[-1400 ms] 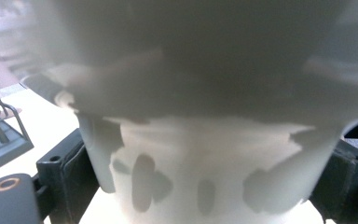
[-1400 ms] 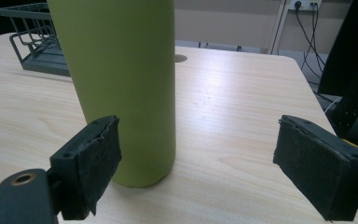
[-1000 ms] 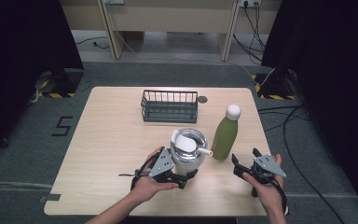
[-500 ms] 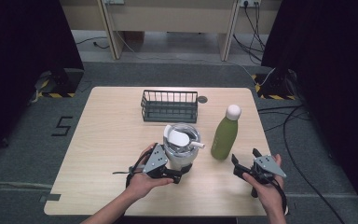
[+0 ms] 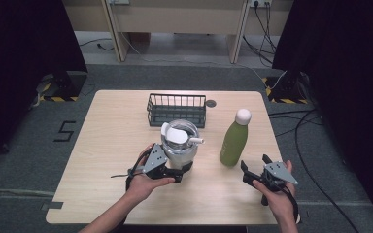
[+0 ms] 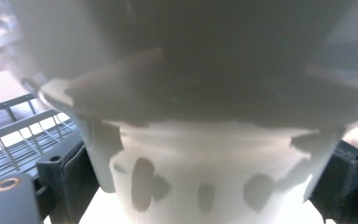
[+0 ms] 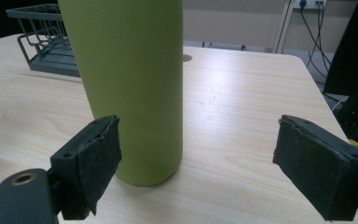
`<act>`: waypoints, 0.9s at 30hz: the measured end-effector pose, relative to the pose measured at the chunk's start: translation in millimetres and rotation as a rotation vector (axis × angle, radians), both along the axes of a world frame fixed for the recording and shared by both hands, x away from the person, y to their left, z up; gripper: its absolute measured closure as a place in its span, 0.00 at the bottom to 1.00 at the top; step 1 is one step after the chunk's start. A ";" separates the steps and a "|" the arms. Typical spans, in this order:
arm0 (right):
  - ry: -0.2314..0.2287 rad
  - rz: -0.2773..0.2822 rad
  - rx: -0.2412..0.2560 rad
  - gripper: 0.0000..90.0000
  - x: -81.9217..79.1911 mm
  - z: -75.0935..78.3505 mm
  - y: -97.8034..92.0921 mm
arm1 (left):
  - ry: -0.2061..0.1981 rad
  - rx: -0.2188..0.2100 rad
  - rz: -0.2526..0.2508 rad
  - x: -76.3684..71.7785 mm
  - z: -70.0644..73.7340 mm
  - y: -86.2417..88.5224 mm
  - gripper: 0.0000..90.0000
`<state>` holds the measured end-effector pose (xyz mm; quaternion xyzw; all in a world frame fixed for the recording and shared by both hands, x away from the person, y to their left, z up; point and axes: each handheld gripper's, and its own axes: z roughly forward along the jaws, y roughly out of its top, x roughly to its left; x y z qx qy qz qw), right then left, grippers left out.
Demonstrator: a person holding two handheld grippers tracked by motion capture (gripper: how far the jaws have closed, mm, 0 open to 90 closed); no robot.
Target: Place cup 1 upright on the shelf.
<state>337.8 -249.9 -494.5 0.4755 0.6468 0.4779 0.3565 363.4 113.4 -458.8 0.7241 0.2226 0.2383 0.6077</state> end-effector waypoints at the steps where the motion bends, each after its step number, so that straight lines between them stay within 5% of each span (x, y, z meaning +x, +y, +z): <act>1: 0.002 -0.001 0.001 0.16 -0.1 0.0 0.4 | 0.000 0.002 0.005 0.9 0.1 1.1 0.11; 27: 0.001 0.005 0.005 0.16 -0.6 1.8 1.3 | -0.010 -0.005 0.104 24.2 9.9 23.1 0.11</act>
